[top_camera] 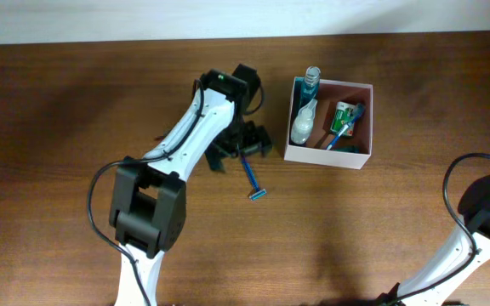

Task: Pack container
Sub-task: 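Move the left gripper toward the blue razor and lower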

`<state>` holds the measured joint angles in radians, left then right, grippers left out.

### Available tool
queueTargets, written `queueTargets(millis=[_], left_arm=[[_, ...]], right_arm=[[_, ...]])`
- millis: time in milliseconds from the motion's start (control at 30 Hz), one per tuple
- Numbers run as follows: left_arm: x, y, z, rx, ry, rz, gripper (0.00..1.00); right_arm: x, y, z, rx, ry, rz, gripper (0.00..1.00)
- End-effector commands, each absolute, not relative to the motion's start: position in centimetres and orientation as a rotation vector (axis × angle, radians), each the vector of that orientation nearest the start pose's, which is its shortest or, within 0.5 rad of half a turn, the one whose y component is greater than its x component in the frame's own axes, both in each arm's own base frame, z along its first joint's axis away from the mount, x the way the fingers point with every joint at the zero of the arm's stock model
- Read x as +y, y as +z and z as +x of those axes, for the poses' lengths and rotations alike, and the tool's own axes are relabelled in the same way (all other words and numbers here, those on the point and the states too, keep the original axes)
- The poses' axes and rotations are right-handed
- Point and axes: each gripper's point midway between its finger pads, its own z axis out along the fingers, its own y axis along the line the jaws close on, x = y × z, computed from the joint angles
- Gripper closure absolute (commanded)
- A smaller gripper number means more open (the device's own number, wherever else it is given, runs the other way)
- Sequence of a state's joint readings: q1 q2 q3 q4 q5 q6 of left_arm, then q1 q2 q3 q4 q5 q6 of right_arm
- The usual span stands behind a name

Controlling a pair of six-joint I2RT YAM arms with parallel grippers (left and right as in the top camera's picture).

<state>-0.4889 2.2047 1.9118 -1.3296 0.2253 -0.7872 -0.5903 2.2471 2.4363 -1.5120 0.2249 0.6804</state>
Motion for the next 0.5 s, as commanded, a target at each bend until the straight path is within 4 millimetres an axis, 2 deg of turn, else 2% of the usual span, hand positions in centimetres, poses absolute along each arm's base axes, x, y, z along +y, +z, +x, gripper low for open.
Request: queueTargets(millis=[0,167,300,467], left_arm=[[-22.3,4.2,34.0,3.302,-0.179,-0.557,0.01],[-23.3,3.5,34.8,3.270,-0.221,-0.474,0.00],[-24.3,2.3,34.4,3.286,-0.208,-0.447,0.01],[-24.3,1.2,34.0,3.307,-0.173,-0.448,0.00]], right_arm=[[-29.9,18.8,37.0,2.284,-0.341,1.740,0.01],[-29.9,18.8,37.0,2.284,-0.341,1.739,0.01],[-29.9,18.8,37.0,2.284,-0.341,1.739,0.01],[-29.9,18.8,37.0,2.284,-0.341,1.739,0.01]])
